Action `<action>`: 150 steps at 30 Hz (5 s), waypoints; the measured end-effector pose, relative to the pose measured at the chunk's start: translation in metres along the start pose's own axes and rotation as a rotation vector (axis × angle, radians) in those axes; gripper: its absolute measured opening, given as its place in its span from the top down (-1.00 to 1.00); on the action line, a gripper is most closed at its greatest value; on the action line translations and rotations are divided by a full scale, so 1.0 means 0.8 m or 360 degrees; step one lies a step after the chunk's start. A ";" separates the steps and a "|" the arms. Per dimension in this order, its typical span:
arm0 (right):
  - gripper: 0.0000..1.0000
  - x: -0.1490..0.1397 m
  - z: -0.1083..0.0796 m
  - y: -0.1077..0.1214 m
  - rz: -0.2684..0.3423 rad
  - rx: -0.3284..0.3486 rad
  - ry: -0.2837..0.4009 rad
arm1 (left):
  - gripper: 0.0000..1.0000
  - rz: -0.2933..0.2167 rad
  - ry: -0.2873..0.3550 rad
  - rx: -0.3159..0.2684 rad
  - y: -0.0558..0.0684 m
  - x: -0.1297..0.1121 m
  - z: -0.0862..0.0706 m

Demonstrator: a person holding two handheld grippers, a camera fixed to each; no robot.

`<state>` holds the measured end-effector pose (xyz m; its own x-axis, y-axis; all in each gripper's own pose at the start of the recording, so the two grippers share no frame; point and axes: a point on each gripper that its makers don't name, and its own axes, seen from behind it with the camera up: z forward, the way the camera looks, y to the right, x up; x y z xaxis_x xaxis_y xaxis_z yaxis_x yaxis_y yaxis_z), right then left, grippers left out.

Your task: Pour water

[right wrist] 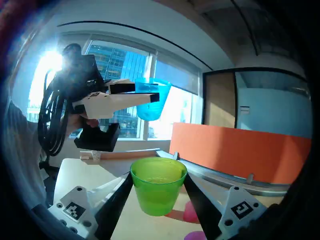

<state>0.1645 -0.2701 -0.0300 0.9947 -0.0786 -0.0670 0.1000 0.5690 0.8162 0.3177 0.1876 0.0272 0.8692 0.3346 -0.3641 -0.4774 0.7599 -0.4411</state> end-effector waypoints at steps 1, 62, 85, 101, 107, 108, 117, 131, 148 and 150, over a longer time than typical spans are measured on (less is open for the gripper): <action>-0.80 0.000 0.000 0.000 0.0000 0.0000 0.0000 | -0.71 -0.0042 -0.0007 -0.0003 -0.001 -0.001 -0.001; -0.80 -0.004 -0.047 0.015 0.0002 -0.0128 -0.0089 | -0.73 -0.0610 -0.0271 -0.0212 0.072 -0.159 -0.086; -0.81 -0.030 -0.040 -0.005 0.0006 -0.0063 -0.0167 | -0.74 -0.0676 -0.0417 -0.0314 0.109 -0.232 -0.119; -0.81 -0.086 -0.037 -0.031 0.0011 0.0063 -0.0329 | -0.74 -0.0655 -0.0571 -0.0392 0.134 -0.279 -0.132; -0.81 -0.114 -0.035 -0.042 0.0006 0.0123 -0.0428 | -0.74 -0.0640 -0.0651 -0.0434 0.149 -0.302 -0.135; -0.81 -0.119 -0.035 -0.043 0.0006 0.0134 -0.0445 | -0.74 -0.0636 -0.0663 -0.0441 0.152 -0.306 -0.135; -0.82 -0.161 -0.030 -0.060 -0.0016 0.0216 -0.0602 | -0.74 -0.0579 -0.0781 -0.0501 0.170 -0.340 -0.144; -0.81 -0.225 -0.016 -0.076 -0.0016 0.0303 -0.0824 | -0.74 -0.0563 -0.0925 -0.0602 0.190 -0.389 -0.160; -0.82 -0.272 -0.005 -0.090 0.0003 0.0335 -0.0949 | -0.74 -0.0597 -0.0971 -0.0622 0.199 -0.423 -0.165; -0.82 -0.276 -0.004 -0.090 -0.0001 0.0332 -0.0959 | -0.74 -0.0593 -0.0975 -0.0623 0.200 -0.426 -0.165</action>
<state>-0.0622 -0.2915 -0.0759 0.7995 -0.5599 0.2174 0.0329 0.4022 0.9150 -0.0720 0.1214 -0.0277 0.8420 0.4299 0.3260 -0.0552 0.6697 -0.7405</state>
